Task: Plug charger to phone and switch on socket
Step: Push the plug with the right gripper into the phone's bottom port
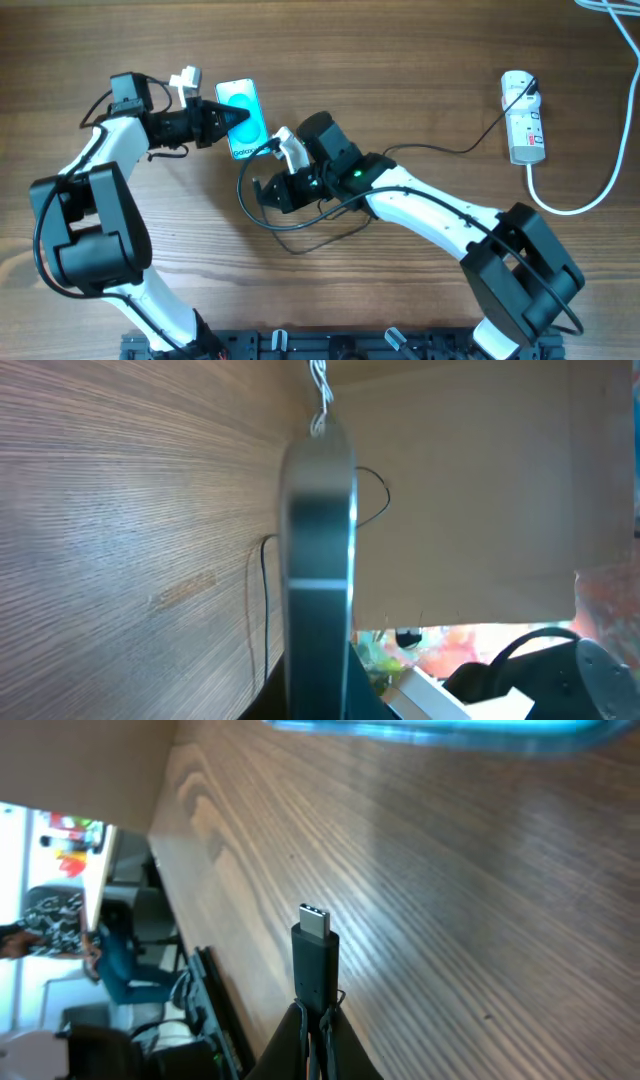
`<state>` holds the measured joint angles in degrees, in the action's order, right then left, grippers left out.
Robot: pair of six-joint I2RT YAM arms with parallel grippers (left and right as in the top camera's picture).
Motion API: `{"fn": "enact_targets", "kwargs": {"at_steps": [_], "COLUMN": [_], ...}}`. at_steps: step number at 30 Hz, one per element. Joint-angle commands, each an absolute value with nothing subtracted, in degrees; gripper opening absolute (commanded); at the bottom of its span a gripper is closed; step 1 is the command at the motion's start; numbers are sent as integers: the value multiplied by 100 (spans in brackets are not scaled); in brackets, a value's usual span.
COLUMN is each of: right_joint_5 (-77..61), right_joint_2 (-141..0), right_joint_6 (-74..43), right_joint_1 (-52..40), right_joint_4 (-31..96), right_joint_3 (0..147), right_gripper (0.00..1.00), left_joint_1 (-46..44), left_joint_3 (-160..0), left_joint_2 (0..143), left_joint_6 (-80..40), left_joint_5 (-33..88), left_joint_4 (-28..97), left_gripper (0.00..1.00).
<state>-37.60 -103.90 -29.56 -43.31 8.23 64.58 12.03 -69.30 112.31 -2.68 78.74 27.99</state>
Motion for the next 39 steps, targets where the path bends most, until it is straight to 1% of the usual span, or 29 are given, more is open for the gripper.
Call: {"fn": "enact_targets", "kwargs": {"at_steps": [1, 7, 22, 39], "right_joint_5": [-3229, -2867, -2779, -2716], "right_joint_2": [-10374, -10372, -10372, -10372], "right_joint_6": [-3063, -2930, -2958, -2978], "right_joint_1": [-4331, -4333, -4333, -4327], "right_joint_4": [819, 1594, 1208, 1221], "right_joint_3": [6453, 6941, 6943, 6943], "right_gripper": [4, 4, 4, 4], "left_joint_1": [1111, 1103, 908, 910], "left_joint_3": [-6923, -6923, -6923, -6923], "left_joint_2": [11229, 11229, 11229, 11229], "left_joint_6": [113, 137, 255, 213], "left_joint_5": [7964, 7961, 7970, 8250], "left_joint_4": [2779, 2755, 2740, 2740], "left_gripper": [4, 4, 4, 4]}}
